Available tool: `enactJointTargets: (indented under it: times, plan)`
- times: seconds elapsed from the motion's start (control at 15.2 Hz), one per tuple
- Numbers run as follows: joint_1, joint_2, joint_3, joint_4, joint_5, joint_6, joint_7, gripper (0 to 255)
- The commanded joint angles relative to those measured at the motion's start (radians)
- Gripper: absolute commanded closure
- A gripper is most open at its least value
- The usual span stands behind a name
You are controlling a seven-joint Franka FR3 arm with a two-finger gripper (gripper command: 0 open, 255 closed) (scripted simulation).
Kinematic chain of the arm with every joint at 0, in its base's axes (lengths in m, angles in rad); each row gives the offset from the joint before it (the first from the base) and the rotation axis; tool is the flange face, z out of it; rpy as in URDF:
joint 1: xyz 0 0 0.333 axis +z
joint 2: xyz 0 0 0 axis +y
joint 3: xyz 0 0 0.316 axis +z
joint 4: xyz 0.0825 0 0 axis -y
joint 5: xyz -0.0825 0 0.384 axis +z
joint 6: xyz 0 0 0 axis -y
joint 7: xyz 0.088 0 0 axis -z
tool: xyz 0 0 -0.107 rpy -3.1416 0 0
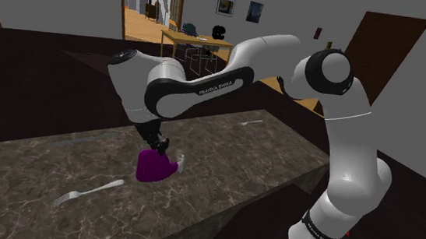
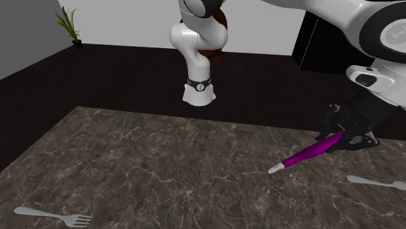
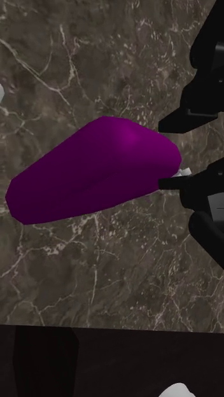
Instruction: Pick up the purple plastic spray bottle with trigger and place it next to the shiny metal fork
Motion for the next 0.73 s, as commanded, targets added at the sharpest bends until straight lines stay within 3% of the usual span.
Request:
enactJointTargets:
  times: [0.0, 0.66]
  plan:
    - [0.001, 0.010, -0.007, -0.014, -0.009, 0.017, 0.009, 255]
    - [0.011, 0.048, -0.033, -0.043, -0.041, 0.070, 0.036, 255]
